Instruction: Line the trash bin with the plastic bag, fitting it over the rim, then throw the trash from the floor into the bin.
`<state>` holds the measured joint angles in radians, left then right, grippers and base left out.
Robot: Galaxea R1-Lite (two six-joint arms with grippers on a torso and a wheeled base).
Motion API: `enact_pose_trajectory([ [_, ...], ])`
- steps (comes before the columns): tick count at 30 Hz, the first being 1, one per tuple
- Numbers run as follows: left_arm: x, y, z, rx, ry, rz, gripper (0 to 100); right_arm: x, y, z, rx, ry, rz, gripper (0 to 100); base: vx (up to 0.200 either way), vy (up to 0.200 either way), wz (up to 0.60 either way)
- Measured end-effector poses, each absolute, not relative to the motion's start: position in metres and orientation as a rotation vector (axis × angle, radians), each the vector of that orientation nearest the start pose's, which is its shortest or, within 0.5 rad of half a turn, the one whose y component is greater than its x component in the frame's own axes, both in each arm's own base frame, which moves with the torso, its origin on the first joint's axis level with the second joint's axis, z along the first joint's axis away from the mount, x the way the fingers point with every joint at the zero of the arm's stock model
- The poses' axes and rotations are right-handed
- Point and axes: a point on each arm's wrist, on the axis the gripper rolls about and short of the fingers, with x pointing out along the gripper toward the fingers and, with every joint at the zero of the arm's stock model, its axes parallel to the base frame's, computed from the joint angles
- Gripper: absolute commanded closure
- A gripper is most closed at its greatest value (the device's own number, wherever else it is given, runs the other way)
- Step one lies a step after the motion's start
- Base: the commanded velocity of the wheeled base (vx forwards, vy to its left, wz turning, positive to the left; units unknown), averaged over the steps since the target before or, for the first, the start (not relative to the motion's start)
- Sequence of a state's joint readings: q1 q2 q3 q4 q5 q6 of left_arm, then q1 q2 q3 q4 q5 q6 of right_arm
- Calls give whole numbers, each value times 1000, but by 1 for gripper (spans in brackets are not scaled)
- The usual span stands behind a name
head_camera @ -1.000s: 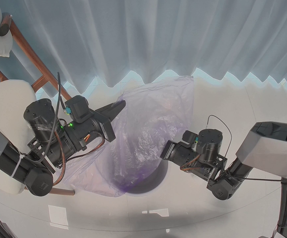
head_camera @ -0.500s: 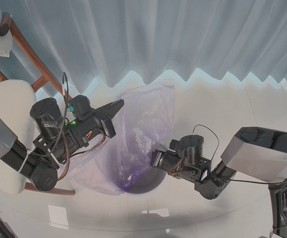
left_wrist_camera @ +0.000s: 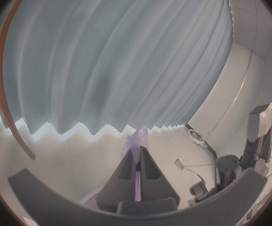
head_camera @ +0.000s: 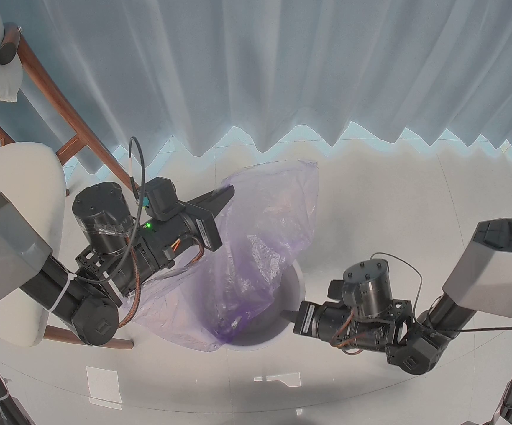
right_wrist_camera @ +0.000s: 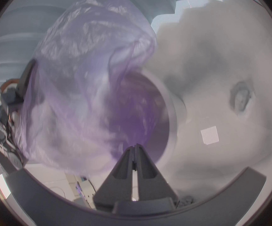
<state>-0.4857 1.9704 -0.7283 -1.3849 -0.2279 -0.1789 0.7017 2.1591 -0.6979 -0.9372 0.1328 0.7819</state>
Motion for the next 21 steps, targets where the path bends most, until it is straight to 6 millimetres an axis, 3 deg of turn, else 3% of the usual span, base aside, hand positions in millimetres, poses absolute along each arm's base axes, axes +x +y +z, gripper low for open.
enact_pose_trajectory([
  [5, 303, -171, 153, -219, -95, -731, 100, 240, 233, 32, 540, 846, 604, 100, 0, 0, 0],
  [15, 300, -174, 155, -227, -107, -740, 100, 221, 285, 15, 542, 785, 789, 100, 0, 0, 0],
  [21, 300, -175, 155, -227, -108, -741, 100, 214, 302, 7, 581, 698, 884, 100, 0, 0, 0],
])
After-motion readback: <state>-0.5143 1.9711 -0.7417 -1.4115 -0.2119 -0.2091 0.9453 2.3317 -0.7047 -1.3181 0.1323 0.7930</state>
